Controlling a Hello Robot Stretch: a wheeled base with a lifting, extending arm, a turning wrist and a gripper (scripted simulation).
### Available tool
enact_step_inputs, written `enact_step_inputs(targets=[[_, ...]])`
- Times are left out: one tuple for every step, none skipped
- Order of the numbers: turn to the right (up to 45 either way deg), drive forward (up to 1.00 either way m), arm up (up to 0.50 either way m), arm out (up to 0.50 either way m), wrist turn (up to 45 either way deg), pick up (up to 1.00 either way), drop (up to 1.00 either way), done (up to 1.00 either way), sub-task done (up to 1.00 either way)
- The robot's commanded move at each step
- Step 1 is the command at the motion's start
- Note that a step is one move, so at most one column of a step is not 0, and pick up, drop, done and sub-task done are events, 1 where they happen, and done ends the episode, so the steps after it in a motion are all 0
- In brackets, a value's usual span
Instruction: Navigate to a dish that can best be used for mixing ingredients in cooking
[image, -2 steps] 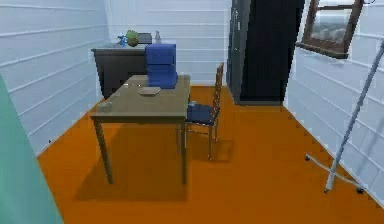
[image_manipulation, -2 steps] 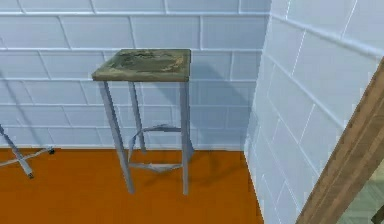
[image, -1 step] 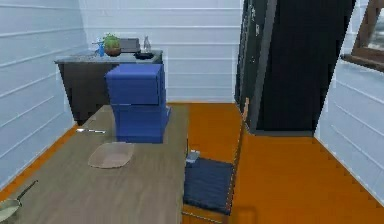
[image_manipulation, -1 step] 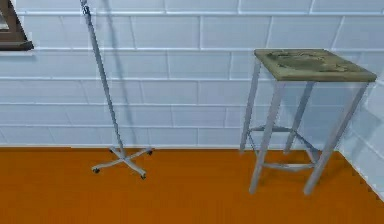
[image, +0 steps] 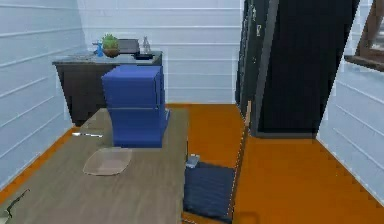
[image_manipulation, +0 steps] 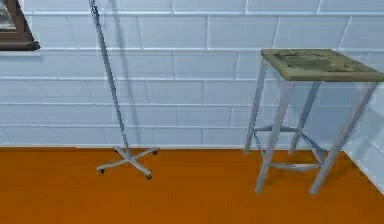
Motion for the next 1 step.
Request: enact_step_inputs(targets=[[-24.0,0.00,0.00,0.00,0.0,0.00,0.00,0.00,0.00]])
